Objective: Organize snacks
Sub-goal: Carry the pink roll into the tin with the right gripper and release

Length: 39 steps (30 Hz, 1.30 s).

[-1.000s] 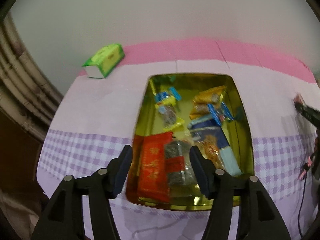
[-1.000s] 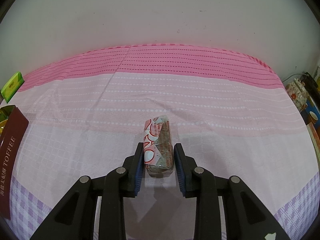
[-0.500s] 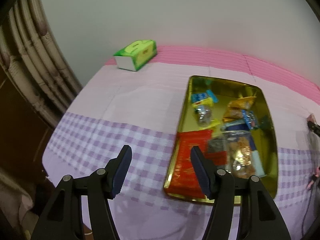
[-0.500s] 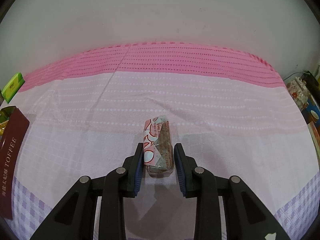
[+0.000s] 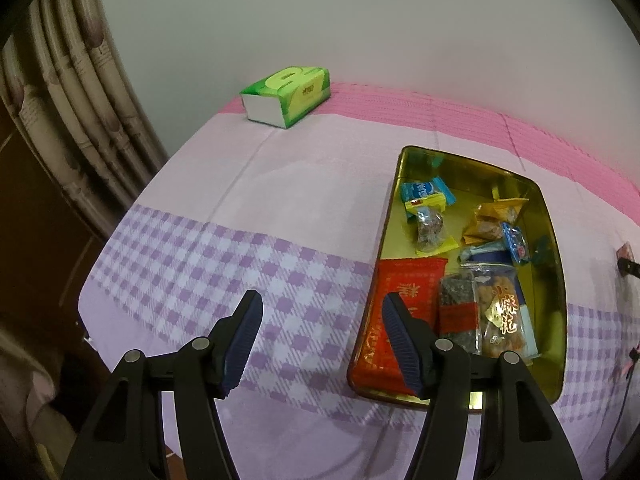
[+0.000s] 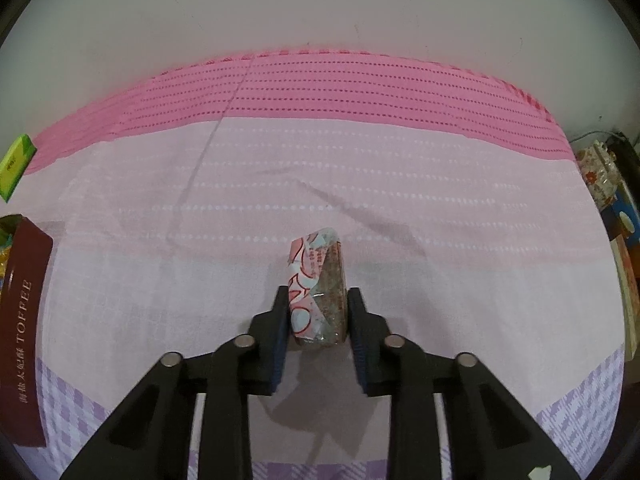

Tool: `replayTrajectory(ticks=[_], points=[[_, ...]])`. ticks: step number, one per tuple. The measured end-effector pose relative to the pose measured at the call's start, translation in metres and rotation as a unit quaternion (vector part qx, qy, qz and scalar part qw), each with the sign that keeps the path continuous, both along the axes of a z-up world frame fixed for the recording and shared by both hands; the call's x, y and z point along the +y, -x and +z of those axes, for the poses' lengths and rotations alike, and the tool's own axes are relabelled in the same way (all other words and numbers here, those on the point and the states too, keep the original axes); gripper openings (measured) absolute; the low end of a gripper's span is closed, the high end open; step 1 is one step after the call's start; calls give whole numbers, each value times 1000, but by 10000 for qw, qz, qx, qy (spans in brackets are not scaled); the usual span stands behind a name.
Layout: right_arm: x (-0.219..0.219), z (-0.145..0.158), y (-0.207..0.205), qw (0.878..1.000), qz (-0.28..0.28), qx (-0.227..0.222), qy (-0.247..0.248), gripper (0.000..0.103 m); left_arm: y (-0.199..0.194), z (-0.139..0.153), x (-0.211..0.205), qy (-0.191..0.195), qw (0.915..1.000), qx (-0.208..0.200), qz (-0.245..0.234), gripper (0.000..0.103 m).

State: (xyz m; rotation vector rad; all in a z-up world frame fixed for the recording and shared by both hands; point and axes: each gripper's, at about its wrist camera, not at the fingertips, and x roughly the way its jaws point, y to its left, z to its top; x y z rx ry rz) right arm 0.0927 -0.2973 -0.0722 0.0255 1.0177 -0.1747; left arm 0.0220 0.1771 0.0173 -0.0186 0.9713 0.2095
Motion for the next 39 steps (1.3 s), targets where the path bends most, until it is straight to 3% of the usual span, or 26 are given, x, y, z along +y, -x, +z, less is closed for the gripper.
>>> replayTrajectory(ticks=[8,13,24,39], points=[[15,6,15,9997,-110,-97,185,22,1,0,1,83,10000,15,11,63],[38,26,27,9995,60,-305,-26,22,1,-1,-2,92,9999,44,-27,63],[146,66,50,9903,1116,-588,-582,22,2,1,-4,97,9999,24,-97,66],[260,66,70,9749,2084,-433,-659,22,2,2,4,135,9999,21,33,67]])
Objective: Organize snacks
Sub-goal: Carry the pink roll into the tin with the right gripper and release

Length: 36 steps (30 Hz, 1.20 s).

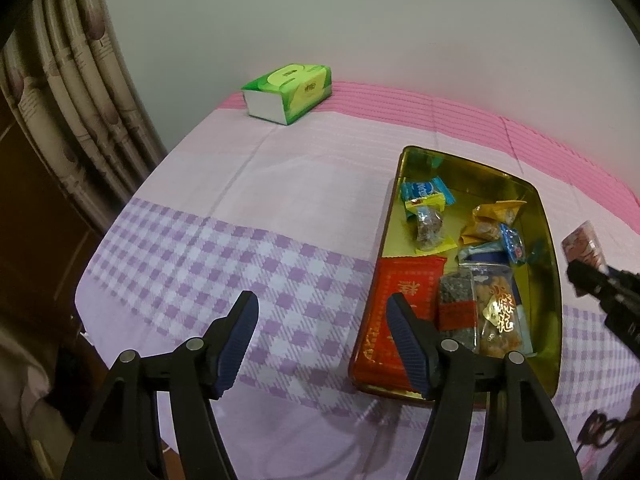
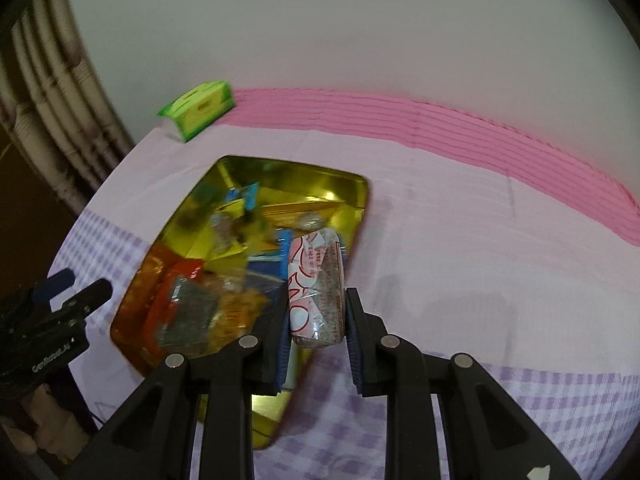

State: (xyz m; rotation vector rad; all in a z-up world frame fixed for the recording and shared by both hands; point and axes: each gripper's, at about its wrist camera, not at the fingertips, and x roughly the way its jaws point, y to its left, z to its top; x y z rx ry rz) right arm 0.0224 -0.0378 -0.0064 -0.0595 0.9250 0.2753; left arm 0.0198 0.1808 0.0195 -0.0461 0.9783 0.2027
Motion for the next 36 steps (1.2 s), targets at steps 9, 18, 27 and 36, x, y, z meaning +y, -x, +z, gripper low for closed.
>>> replayTrajectory(ticks=[9,18,27,36], points=[[29,-17,0,9995,195,125,231,22,0,1,10,11,9999,-24,163,67],[40,-32,-4,9989,195,165,384,22,0,1,9,-42,9998,-11,171,67],[42,-35,-7,9991,170,134,362,26,0,-1,3,-78,9999,35,77,67],[43,-35,-3,9992,185,110,333,34,0,-2,-5,-79,9999,65,-63,67]])
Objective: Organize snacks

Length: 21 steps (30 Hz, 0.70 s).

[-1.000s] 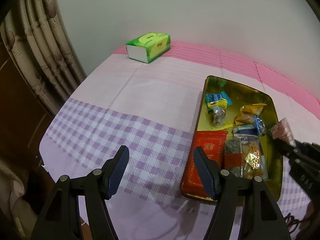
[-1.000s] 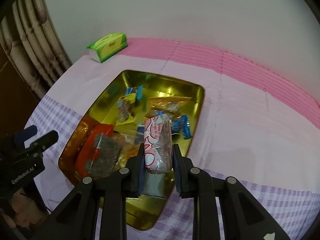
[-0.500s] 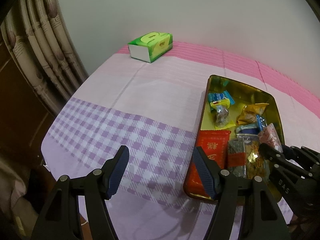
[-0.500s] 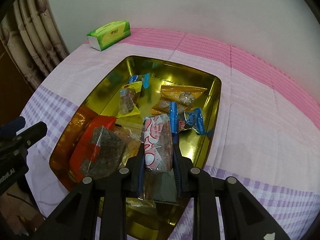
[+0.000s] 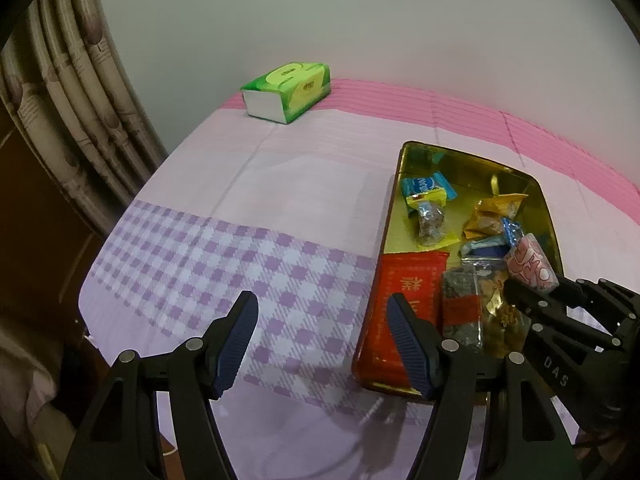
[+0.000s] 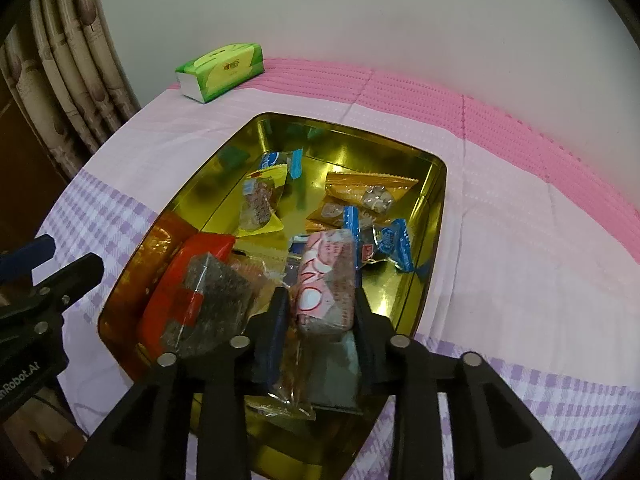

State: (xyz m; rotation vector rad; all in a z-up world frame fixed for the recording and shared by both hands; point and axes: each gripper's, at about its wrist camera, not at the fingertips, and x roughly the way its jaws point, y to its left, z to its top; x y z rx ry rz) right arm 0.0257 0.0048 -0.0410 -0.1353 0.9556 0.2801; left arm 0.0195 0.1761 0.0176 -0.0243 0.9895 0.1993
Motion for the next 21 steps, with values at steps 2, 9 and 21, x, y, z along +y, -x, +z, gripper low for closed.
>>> replayTrajectory(ticks=[2,9,21], points=[[-1,2,2,10000,-17,-5,-58,40,-1,-1,-1,23,10000,35,-13,67],[-1,17,13,9997,23,-243,-96,65,0,-3,-2,6,10000,45,-42,68],[-11,33,48,9983,-2,-578,-9,92,1,-4,-6,-42,9999,59,-74,74]])
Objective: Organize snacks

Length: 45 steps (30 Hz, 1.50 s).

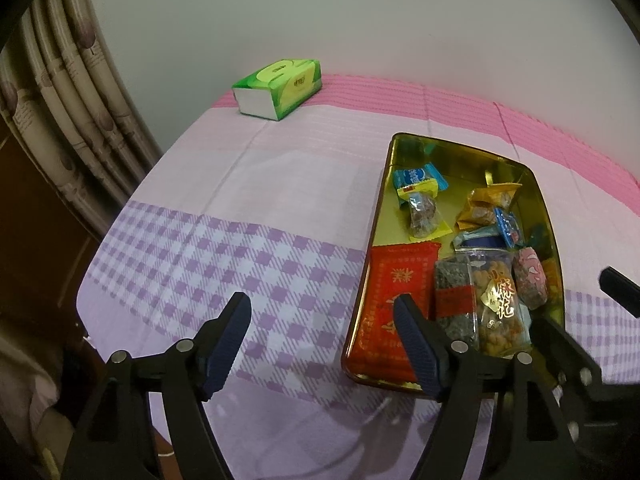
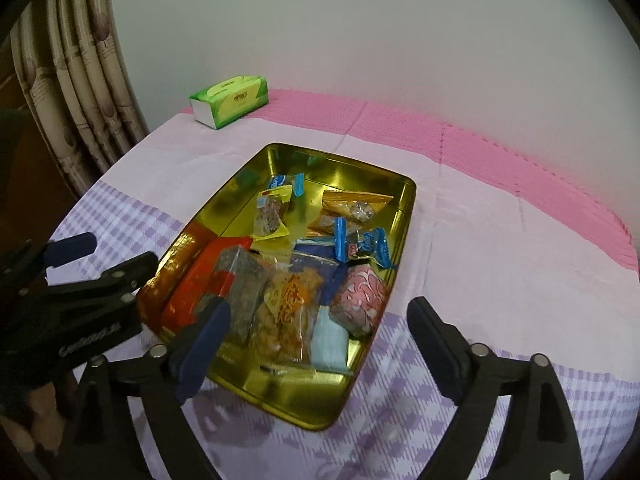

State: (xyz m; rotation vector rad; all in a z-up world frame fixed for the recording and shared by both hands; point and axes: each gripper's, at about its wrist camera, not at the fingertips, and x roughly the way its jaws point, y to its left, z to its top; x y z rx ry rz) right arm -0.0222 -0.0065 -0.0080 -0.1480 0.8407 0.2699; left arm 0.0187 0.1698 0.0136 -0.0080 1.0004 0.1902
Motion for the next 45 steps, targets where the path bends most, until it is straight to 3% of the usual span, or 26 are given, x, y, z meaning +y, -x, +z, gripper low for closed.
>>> replayTrajectory(ticks=[13,45], points=[[-3,-13,6,9993,37,367,-62,102,2,1,-4,-53,9999,28,-82,74],[-2,-26,3,9984,53,559,68,102,2,-3,-10,-98,9997,94,-202,74]])
